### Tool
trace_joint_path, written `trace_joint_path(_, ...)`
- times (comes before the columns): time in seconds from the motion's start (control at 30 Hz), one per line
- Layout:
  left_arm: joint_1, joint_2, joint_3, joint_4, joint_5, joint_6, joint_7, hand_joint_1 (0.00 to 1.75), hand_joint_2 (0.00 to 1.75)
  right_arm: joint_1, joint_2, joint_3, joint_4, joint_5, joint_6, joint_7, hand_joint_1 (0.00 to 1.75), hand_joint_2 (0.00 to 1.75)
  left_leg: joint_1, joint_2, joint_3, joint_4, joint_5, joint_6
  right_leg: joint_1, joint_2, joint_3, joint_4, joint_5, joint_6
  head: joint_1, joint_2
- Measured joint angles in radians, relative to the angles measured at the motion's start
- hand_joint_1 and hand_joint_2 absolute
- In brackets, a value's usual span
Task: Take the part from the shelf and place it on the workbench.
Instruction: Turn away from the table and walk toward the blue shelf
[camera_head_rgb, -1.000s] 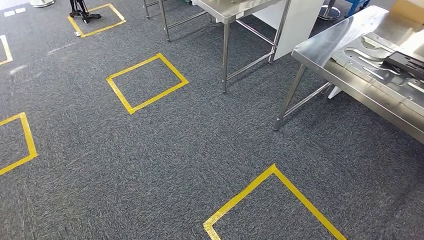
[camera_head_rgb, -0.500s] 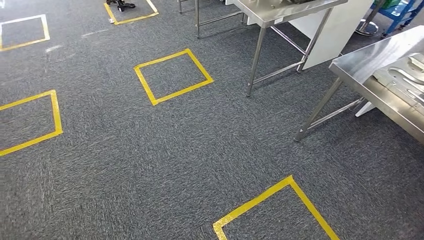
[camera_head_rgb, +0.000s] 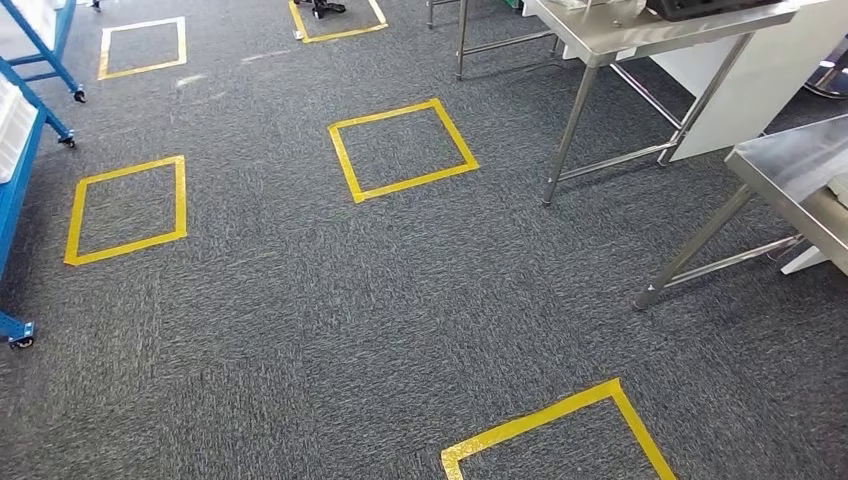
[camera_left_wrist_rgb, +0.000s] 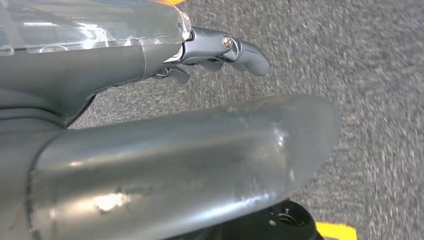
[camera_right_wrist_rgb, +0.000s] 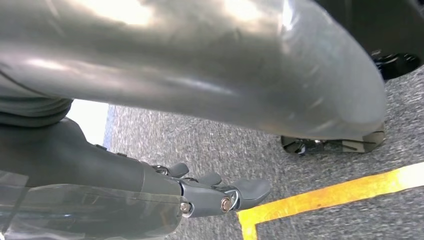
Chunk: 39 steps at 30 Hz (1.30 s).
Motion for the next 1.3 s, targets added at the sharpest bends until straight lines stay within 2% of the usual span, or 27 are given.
trace_joint_path(0.07,-0.001,0.001,-0.002,0.000,-0.002,-0.001,0.000,0.00,0.00,-0.001,0.000,-0.002,0.000,0.001,-0.002,0.000,0.00,0.00,0.000,0.035,0.079,-0.144,0.057,0.003,0.001,-0.019,0.004,0.007,-0.008,0.010,-0.001,0.000)
trace_joint_path(0.1,-0.002,0.001,-0.003,0.001,-0.004,-0.001,0.000,0.00,0.00,-0.002,0.000,-0.003,0.000,0.002,-0.002,0.000,0.00,0.00,-0.002,0.048,0.104,-0.193,0.071,0.008,0.003,-0.026,0.005,0.011,-0.011,0.017,0.001,0.000)
trace_joint_path(0.13,-0.003,0.001,-0.004,0.001,-0.005,-0.002,0.000,0.00,0.00,-0.003,0.000,-0.003,0.000,0.002,-0.003,0.000,0.00,0.00,-0.004,0.056,0.115,-0.216,0.075,0.015,0.006,-0.032,0.006,0.013,-0.014,0.023,0.003,0.000)
trace_joint_path(0.2,-0.002,0.002,-0.006,0.001,-0.006,-0.002,0.000,0.00,0.00,-0.007,0.000,-0.003,0.000,0.003,-0.004,0.000,0.00,0.00,-0.008,0.040,0.109,-0.219,0.077,0.031,0.006,-0.044,0.008,0.013,-0.015,0.034,0.006,0.000)
trace_joint_path(0.23,-0.001,0.002,-0.006,0.001,-0.006,-0.002,0.000,0.00,0.00,-0.009,0.000,-0.003,0.000,0.003,-0.004,0.000,0.00,0.00,-0.008,0.032,0.108,-0.222,0.080,0.037,0.003,-0.038,0.010,0.015,-0.019,0.040,0.006,0.000)
trace_joint_path(0.3,-0.001,0.003,-0.007,0.002,-0.007,-0.002,0.000,0.00,0.00,-0.010,0.000,-0.004,0.000,0.003,-0.004,-0.002,0.00,0.00,-0.005,0.015,0.110,-0.230,0.088,0.052,-0.002,0.005,-0.009,0.061,-0.057,0.049,0.009,0.000)
trace_joint_path(0.37,-0.003,0.003,-0.008,0.002,-0.008,-0.002,0.000,0.00,0.00,-0.008,0.000,-0.007,0.000,0.003,-0.004,-0.005,0.00,0.00,-0.006,-0.004,0.106,-0.232,0.093,0.060,-0.003,0.049,-0.070,0.184,-0.124,0.051,0.012,0.000)
trace_joint_path(0.4,-0.003,0.003,-0.009,0.002,-0.008,-0.002,0.000,0.00,0.00,-0.007,0.000,-0.009,0.000,0.003,-0.004,-0.006,0.00,0.00,-0.008,-0.015,0.104,-0.232,0.094,0.061,-0.002,0.055,-0.103,0.249,-0.148,0.050,0.012,0.000)
trace_joint_path(0.43,-0.003,0.003,-0.010,0.002,-0.008,-0.003,0.000,0.00,0.00,-0.006,0.000,-0.010,0.000,0.003,-0.004,-0.007,0.00,0.00,-0.011,-0.029,0.103,-0.232,0.094,0.063,-0.001,0.058,-0.126,0.290,-0.155,0.048,0.012,0.000)
trace_joint_path(0.47,-0.002,0.003,-0.012,0.002,-0.008,-0.003,0.000,0.00,0.00,-0.006,0.000,-0.012,0.000,0.003,-0.004,-0.009,0.00,0.00,-0.013,-0.043,0.103,-0.231,0.095,0.063,0.000,0.060,-0.131,0.294,-0.140,0.044,0.012,0.000)
trace_joint_path(0.5,-0.001,0.002,-0.013,0.002,-0.009,-0.003,0.000,0.00,0.00,-0.006,0.000,-0.013,0.000,0.002,-0.004,-0.011,0.00,0.00,-0.015,-0.058,0.105,-0.231,0.095,0.063,0.003,0.065,-0.115,0.254,-0.105,0.038,0.012,0.000)
trace_joint_path(0.53,0.000,0.002,-0.014,0.002,-0.009,-0.003,0.000,0.00,0.00,-0.005,-0.001,-0.014,0.000,0.002,-0.004,-0.012,0.00,0.00,-0.016,-0.073,0.107,-0.231,0.096,0.063,0.006,0.080,-0.085,0.185,-0.061,0.029,0.012,0.000)
trace_joint_path(0.6,-0.001,-0.003,-0.016,0.003,-0.009,-0.004,0.000,0.00,0.00,-0.003,-0.005,-0.017,0.000,0.000,-0.004,-0.015,0.00,0.00,-0.015,-0.100,0.107,-0.231,0.097,0.060,0.012,0.129,-0.028,0.056,-0.003,0.009,0.011,0.000)
trace_joint_path(0.63,-0.002,-0.005,-0.017,0.004,-0.009,-0.004,0.001,0.00,0.00,-0.003,-0.008,-0.019,0.000,-0.001,-0.004,-0.016,0.00,0.00,-0.012,-0.111,0.104,-0.231,0.099,0.055,0.015,0.146,-0.016,0.024,0.006,0.002,0.012,0.000)
trace_joint_path(0.67,-0.002,-0.007,-0.017,0.005,-0.009,-0.004,0.001,0.00,0.00,-0.004,-0.010,-0.019,0.000,-0.001,-0.004,-0.017,0.00,0.00,-0.009,-0.122,0.100,-0.232,0.102,0.049,0.016,0.150,-0.013,0.014,0.004,-0.002,0.013,0.000)
trace_joint_path(0.7,-0.001,-0.007,-0.017,0.005,-0.009,-0.004,0.001,0.00,0.00,-0.006,-0.010,-0.019,0.000,-0.001,-0.004,-0.018,0.00,0.00,-0.007,-0.136,0.097,-0.236,0.106,0.042,0.018,0.139,-0.011,0.008,0.008,-0.004,0.014,0.000)
trace_joint_path(0.73,0.001,-0.007,-0.017,0.005,-0.009,-0.004,0.001,0.00,0.00,-0.008,-0.010,-0.019,0.000,-0.001,-0.004,-0.019,0.00,0.00,-0.006,-0.137,0.095,-0.236,0.107,0.038,0.015,0.125,-0.006,-0.003,0.013,-0.006,0.015,0.000)
trace_joint_path(0.8,0.003,-0.007,-0.017,0.005,-0.009,-0.003,0.001,0.00,0.00,-0.007,-0.009,-0.019,0.000,-0.001,-0.004,-0.020,0.00,0.00,-0.012,-0.094,0.079,-0.204,0.085,0.032,0.009,0.095,0.009,-0.030,0.025,-0.012,0.012,0.000)
trace_joint_path(0.87,0.002,-0.006,-0.018,0.004,-0.009,-0.002,0.001,0.00,0.00,-0.003,-0.009,-0.020,0.000,-0.001,-0.004,-0.021,0.00,0.00,-0.013,-0.033,0.027,-0.094,0.022,0.026,0.008,0.062,0.016,-0.043,0.028,-0.015,0.011,0.000)
trace_joint_path(0.93,0.001,-0.006,-0.019,0.005,-0.009,-0.002,0.001,0.00,0.00,-0.001,-0.009,-0.020,0.000,-0.001,-0.004,-0.021,0.00,0.00,-0.006,-0.014,-0.026,0.021,-0.025,0.015,0.009,0.027,0.016,-0.040,0.023,-0.014,0.010,0.000)
trace_joint_path(0.97,0.002,-0.006,-0.019,0.005,-0.009,-0.002,0.001,0.00,0.00,-0.001,-0.009,-0.020,0.000,-0.001,-0.004,-0.021,0.00,0.00,-0.002,-0.010,-0.032,0.037,-0.023,0.009,0.008,0.012,0.016,-0.037,0.020,-0.011,0.011,0.000)
trace_joint_path(1.0,0.004,-0.006,-0.019,0.005,-0.009,-0.002,0.001,0.00,0.00,-0.002,-0.009,-0.020,0.000,-0.001,-0.004,-0.021,0.00,0.00,0.003,-0.004,-0.016,0.010,-0.001,0.004,0.006,-0.002,0.017,-0.033,0.016,-0.007,0.010,0.000)
trace_joint_path(1.07,0.004,-0.006,-0.020,0.005,-0.009,-0.002,0.002,0.00,0.00,-0.002,-0.009,-0.020,0.000,-0.001,-0.002,-0.021,0.00,0.00,0.011,0.029,0.056,-0.120,0.057,-0.007,0.001,-0.026,0.017,-0.017,0.002,0.006,0.010,0.000)
trace_joint_path(1.1,0.003,-0.007,-0.020,0.005,-0.010,-0.003,0.001,0.00,0.00,-0.002,-0.010,-0.021,0.000,-0.001,-0.002,-0.022,0.00,0.00,0.011,0.044,0.086,-0.175,0.076,-0.006,0.001,-0.036,0.016,-0.007,-0.006,0.015,0.009,0.000)
trace_joint_path(1.17,0.002,-0.007,-0.022,0.006,-0.013,-0.005,0.001,0.00,0.00,-0.004,-0.011,-0.023,0.000,-0.002,0.000,-0.023,0.00,0.00,0.005,0.055,0.106,-0.216,0.082,0.008,0.003,-0.050,0.016,0.006,-0.016,0.030,0.013,0.000)
trace_joint_path(1.23,0.005,-0.005,-0.022,0.006,-0.015,-0.005,0.002,0.00,0.00,-0.010,-0.011,-0.026,0.000,-0.002,0.001,-0.024,0.00,0.00,0.001,0.035,0.102,-0.215,0.084,0.026,-0.001,-0.060,0.021,0.006,-0.019,0.043,0.016,0.000)
trace_joint_path(1.3,0.006,-0.003,-0.022,0.005,-0.018,-0.005,0.002,0.00,0.00,-0.011,-0.011,-0.028,0.000,-0.003,0.002,-0.025,0.00,0.00,0.000,0.016,0.103,-0.223,0.089,0.041,-0.008,-0.026,0.013,0.033,-0.045,0.051,0.019,0.000)
